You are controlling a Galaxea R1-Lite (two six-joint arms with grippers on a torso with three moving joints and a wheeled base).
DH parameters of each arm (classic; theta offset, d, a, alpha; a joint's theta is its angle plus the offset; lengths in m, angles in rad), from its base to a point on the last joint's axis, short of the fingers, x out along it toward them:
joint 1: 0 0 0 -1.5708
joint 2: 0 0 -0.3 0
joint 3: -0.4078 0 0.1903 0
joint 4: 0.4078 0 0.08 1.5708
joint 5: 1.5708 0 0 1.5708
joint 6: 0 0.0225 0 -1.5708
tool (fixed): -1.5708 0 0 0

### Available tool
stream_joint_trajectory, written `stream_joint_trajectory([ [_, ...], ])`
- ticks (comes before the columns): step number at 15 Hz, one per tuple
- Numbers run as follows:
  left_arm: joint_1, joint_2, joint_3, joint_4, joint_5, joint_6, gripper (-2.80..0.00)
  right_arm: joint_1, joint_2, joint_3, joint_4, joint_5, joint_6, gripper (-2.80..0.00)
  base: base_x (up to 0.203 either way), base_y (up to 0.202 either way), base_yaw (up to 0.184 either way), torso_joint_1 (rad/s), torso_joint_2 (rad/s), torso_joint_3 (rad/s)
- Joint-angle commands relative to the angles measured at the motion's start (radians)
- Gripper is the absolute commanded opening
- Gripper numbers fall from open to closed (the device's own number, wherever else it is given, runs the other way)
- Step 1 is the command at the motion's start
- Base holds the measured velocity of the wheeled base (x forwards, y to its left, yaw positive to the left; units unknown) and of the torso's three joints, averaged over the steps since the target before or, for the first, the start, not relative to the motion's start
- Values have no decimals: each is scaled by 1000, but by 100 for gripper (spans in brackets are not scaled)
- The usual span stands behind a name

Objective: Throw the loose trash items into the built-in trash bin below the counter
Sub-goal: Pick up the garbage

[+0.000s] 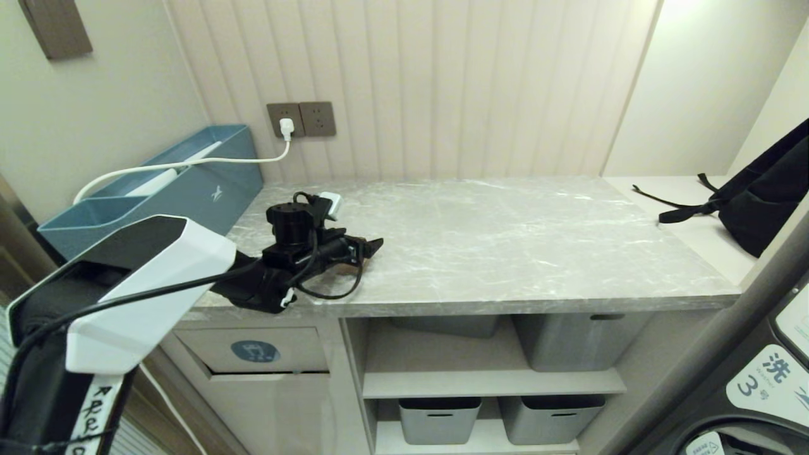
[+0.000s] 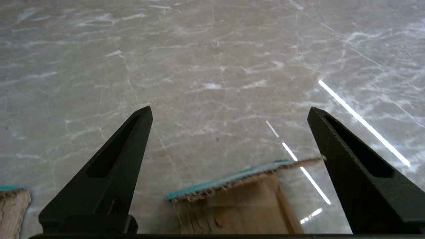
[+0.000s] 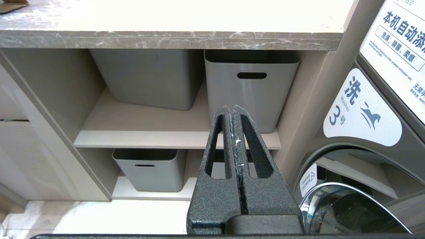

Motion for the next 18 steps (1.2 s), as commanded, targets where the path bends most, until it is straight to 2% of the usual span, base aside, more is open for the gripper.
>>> stream_joint_trajectory([
  [1, 0, 31, -32, -6, -1, -3, 0, 1, -2, 0, 0, 0, 0, -280, 0, 0, 0, 0, 0, 0],
  [4, 0, 46, -57, -6, -1, -7, 0, 1, -2, 0, 0, 0, 0, -280, 0, 0, 0, 0, 0, 0],
  [5, 0, 48, -60, -6, -2, -7, -280, 1, -2, 0, 0, 0, 0, -280, 0, 0, 0, 0, 0, 0],
  [9, 3, 65, -89, -6, -3, -24, -280, 1, -2, 0, 0, 0, 0, -280, 0, 0, 0, 0, 0, 0],
  [13, 3, 59, -84, -6, -3, -53, -280, 1, -2, 0, 0, 0, 0, -280, 0, 0, 0, 0, 0, 0],
  [18, 3, 19, -69, -6, -3, -59, -280, 1, -2, 0, 0, 0, 0, -280, 0, 0, 0, 0, 0, 0],
])
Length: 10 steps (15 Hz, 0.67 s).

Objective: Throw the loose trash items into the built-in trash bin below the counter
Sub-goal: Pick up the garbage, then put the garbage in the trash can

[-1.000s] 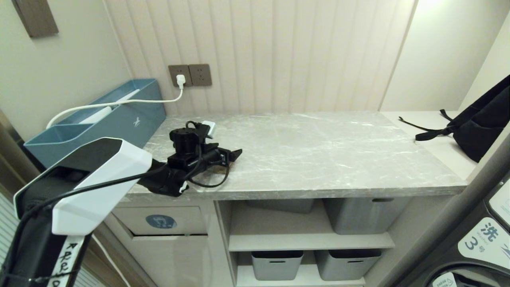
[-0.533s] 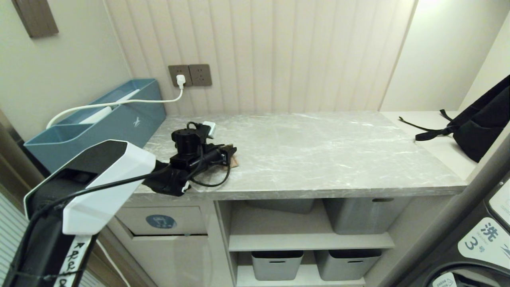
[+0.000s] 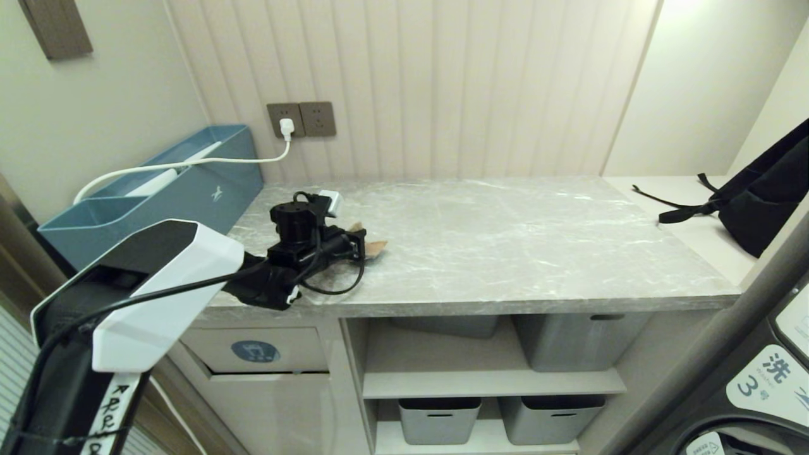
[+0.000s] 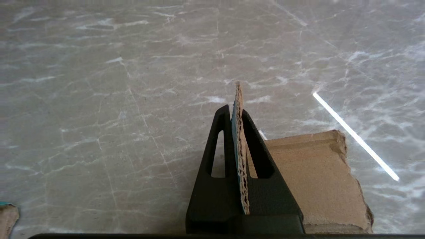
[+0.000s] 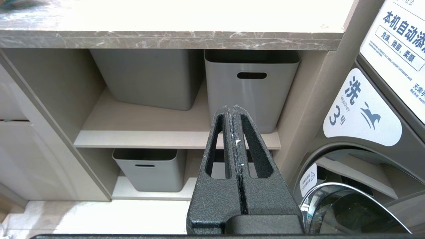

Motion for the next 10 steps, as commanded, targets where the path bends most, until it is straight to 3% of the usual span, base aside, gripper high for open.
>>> stream_joint_trajectory([
  [1, -3, -54, 20, -4, -3, -12, -280, 0, -2, 0, 0, 0, -1, -280, 0, 0, 0, 0, 0, 0],
  [3, -10, -154, 98, 4, -7, -78, -280, 0, -2, 0, 0, 0, -1, -280, 0, 0, 0, 0, 0, 0],
  [5, -11, -286, 259, 10, -8, -118, -280, 0, -2, 0, 0, 0, -1, -280, 0, 0, 0, 0, 0, 0],
  [10, 33, -762, 702, 13, -4, -138, -280, 0, -2, 0, 0, 1, -1, -280, 0, 0, 0, 0, 0, 0],
])
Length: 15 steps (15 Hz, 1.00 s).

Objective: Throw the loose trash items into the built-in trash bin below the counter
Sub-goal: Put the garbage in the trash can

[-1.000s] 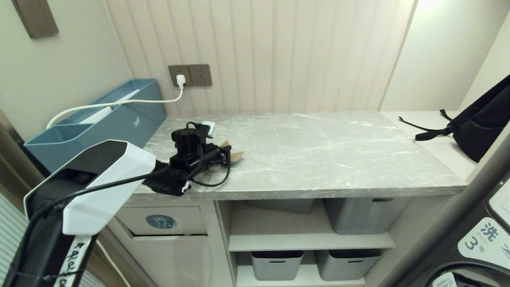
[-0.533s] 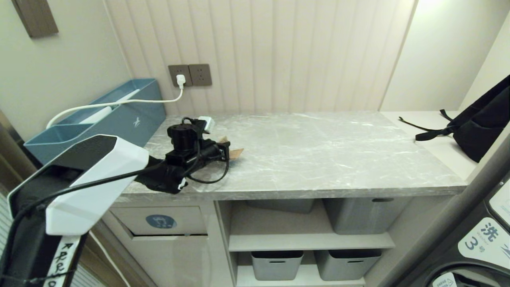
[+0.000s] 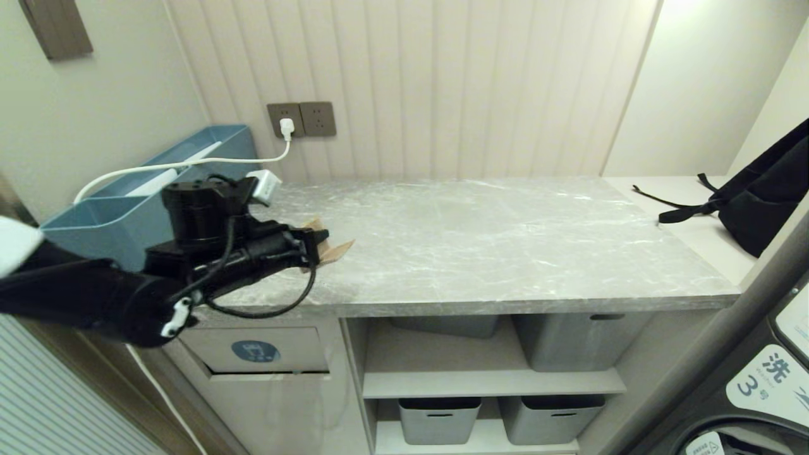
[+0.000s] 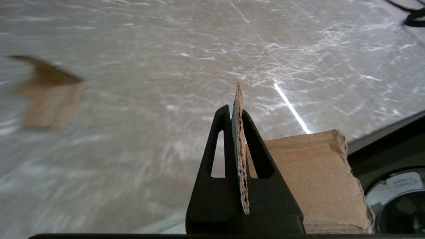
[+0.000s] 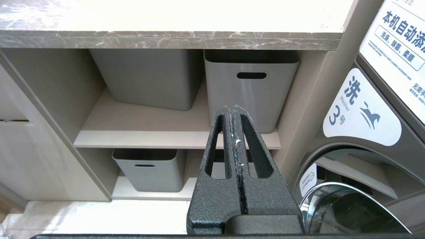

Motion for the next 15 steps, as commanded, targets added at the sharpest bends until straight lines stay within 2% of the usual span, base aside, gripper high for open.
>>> stream_joint_trajectory([
  [1, 39, -270, 151, -4, 1, -2, -280, 0, -2, 0, 0, 0, 0, -280, 0, 0, 0, 0, 0, 0],
  [4, 187, -517, 407, -3, 1, -5, -280, 0, -2, 0, 0, 0, 0, -280, 0, 0, 0, 0, 0, 0],
  [7, 347, -689, 617, -4, -3, -8, -280, 0, -2, 0, 0, 0, -3, -280, 0, 0, 0, 0, 0, 0],
  [10, 378, -806, 736, -2, -5, -8, -280, 0, -2, 0, 0, 0, -3, -280, 0, 0, 0, 0, 0, 0],
  [13, 380, -848, 795, -3, -6, -4, -280, 0, -2, 0, 0, 0, -3, -280, 0, 0, 0, 0, 0, 0],
  [15, 377, -889, 825, -2, -50, -5, -280, 0, -2, 0, 0, 0, -3, -280, 0, 0, 0, 0, 0, 0],
])
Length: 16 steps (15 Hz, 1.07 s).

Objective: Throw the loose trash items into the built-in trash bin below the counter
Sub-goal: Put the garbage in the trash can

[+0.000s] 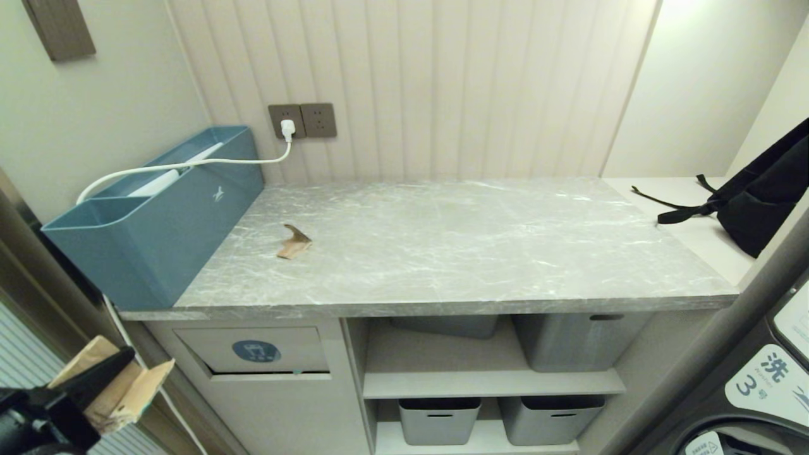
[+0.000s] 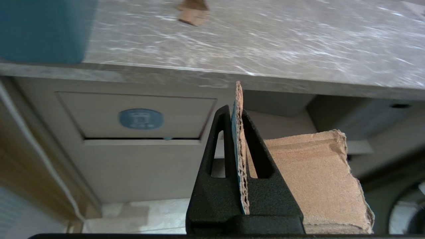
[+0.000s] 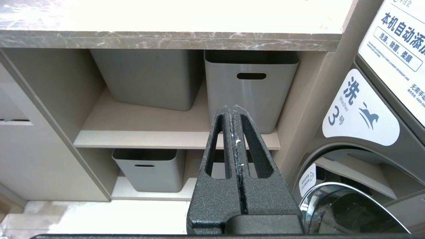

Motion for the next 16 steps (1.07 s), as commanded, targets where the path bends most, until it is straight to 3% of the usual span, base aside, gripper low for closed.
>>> stream_joint_trajectory([
  [1, -1, -61, 23, -3, -33, 1, -280, 0, -2, 0, 0, 0, 0, -280, 0, 0, 0, 0, 0, 0],
  [4, 0, -152, 55, 42, -58, 14, -280, 0, -2, 0, 0, 0, 0, -280, 0, 0, 0, 0, 0, 0],
  [6, 2, -210, 78, 114, -50, 54, -280, 0, -2, 0, 0, 0, 0, -280, 0, 0, 0, 0, 0, 0],
  [8, 2, -211, 92, 131, 67, 105, -280, 0, -2, 0, 0, 0, 1, -280, 0, 0, 0, 0, 0, 0],
  [10, -8, -207, 105, 185, 173, 115, -280, 0, -2, 0, 0, 0, 1, -280, 0, 0, 0, 0, 0, 0],
  [14, -80, -215, 119, 252, 132, 112, -280, 0, -2, 0, 0, 0, 1, -280, 0, 0, 0, 0, 0, 0],
  [16, -79, -216, 119, 280, 139, 113, -280, 0, -2, 0, 0, 0, 1, -280, 0, 0, 0, -57, 117, 72],
])
